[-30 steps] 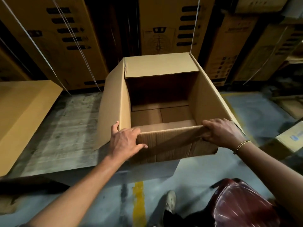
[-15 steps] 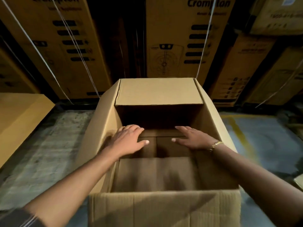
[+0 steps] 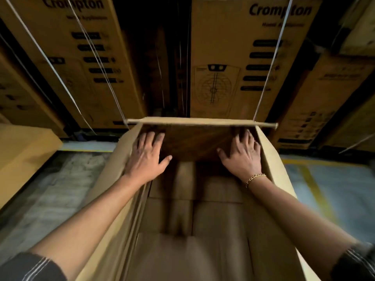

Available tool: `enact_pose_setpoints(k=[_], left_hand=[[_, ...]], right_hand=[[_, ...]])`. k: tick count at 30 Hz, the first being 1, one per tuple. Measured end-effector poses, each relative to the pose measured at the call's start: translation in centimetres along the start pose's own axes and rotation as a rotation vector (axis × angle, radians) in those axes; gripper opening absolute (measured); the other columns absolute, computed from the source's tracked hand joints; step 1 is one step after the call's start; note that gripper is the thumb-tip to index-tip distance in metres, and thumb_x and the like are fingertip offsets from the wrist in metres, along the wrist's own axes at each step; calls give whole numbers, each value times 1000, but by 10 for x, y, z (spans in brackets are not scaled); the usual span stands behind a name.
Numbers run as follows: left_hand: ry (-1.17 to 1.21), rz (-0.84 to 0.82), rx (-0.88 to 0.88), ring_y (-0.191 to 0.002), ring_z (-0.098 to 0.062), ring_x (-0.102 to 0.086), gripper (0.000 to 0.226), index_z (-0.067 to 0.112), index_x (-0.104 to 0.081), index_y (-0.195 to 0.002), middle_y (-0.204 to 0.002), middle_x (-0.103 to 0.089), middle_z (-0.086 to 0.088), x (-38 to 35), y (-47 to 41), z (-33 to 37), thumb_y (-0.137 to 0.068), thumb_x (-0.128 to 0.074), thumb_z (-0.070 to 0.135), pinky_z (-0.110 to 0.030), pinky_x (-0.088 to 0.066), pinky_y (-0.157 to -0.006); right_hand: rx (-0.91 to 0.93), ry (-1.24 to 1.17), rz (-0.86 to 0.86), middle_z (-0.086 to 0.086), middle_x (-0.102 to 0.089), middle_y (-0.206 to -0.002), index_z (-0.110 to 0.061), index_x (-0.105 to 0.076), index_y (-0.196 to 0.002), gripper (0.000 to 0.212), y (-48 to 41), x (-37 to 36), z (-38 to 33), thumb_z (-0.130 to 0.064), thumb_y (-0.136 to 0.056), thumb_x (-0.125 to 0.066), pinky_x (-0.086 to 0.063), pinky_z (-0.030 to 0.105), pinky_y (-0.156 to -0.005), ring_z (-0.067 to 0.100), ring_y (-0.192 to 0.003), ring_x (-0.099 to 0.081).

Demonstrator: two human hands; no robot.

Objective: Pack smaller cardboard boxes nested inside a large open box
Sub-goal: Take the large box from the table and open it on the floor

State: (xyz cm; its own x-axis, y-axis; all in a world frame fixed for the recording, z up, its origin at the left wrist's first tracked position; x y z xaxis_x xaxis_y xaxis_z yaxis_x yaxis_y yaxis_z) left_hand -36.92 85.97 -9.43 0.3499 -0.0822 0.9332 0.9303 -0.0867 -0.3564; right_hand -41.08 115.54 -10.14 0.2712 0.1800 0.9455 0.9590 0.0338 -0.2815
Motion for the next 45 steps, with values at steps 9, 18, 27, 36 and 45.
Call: enact_pose_setpoints(k=[9, 18, 27, 36, 45], left_hand=[[-58, -112, -14, -154, -31, -1, 94, 23, -8, -161, -169, 4, -8, -24, -119, -10, -90, -59, 58, -57, -14, -121], [-63, -332, 47, -148, -28, -27, 81, 28, -26, -155, -163, -29, 1, -80, -152, -35, -90, -47, 72, -70, -22, -113], [-122, -118, 29, -116, -27, -52, 56, 25, -51, -124, -125, -60, 1, -91, -153, -36, -92, -42, 71, -56, -38, -90], [-174, -265, -18, -152, -31, -15, 93, 22, -7, -158, -165, -18, -9, -97, -139, -42, -90, -58, 60, -64, -15, -116], [41, -369, 253, -153, -38, -5, 107, 16, 14, -158, -166, 21, -10, -71, -46, -71, -91, -64, 45, -52, -28, -118]], right_hand=[[121, 63, -8, 10, -11, -165, -25, -20, -156, 83, -115, 0, 4, -59, -85, -46, -21, 60, -117, 34, -151, -11], [137, 198, -365, 2, -48, -149, -30, -44, -141, 73, -160, -56, 13, -77, -85, -44, -30, 58, -109, 30, -137, -43], [179, 183, -185, 3, -67, -114, -26, -52, -110, 61, -154, -67, 18, -80, -86, -39, -41, 56, -95, 29, -112, -60], [160, 244, -254, 5, -56, -135, -24, -43, -130, 64, -143, -59, 21, -67, -84, -55, -38, 59, -105, 32, -129, -49], [-244, -24, -418, 6, 1, -170, -25, 14, -159, 96, -24, -13, 74, -38, -92, -55, -40, 53, -110, 37, -147, -31]])
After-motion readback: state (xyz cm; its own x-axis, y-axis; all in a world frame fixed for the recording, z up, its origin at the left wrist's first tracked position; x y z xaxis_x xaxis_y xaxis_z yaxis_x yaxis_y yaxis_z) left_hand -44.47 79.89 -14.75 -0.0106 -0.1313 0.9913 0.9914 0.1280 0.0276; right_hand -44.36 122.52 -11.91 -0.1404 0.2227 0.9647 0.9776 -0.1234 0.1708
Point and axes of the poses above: each hand's wrist, its own y-axis away from the middle knuckle, its own x-axis out of the back of the hand, z = x × y, the point moved 7 cm from there along -y, towards the middle knuckle
